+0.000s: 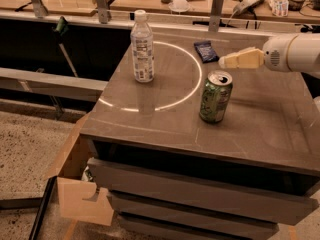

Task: Move rxbar blueberry near blue plastic bottle

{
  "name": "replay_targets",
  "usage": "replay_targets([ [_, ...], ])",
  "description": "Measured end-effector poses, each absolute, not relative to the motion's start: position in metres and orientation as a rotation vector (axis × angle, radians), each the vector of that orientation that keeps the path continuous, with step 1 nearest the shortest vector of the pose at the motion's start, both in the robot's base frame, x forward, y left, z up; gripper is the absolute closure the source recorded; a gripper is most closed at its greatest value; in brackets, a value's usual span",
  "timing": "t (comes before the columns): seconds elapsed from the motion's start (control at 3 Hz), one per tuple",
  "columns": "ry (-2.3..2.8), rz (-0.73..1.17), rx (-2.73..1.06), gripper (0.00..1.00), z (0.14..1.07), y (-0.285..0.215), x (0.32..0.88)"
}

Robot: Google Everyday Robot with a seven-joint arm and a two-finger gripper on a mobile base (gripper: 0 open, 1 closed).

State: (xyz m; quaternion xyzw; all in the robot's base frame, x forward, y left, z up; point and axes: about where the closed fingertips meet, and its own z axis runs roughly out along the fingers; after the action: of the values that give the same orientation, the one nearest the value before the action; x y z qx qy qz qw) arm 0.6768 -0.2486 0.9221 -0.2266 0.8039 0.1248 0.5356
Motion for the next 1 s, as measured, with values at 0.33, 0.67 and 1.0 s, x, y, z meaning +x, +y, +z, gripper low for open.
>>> replay_targets([
  [0.33, 1.886, 0.263, -0.562, 0.0, 0.902, -0.226, 0.69],
  [0.67, 1.861, 0.235, -0.545, 0.0, 0.887, -0.214, 0.707],
  [1.0, 1.838, 0.27, -0.456, 0.0, 0.88, -0.207, 0.729],
])
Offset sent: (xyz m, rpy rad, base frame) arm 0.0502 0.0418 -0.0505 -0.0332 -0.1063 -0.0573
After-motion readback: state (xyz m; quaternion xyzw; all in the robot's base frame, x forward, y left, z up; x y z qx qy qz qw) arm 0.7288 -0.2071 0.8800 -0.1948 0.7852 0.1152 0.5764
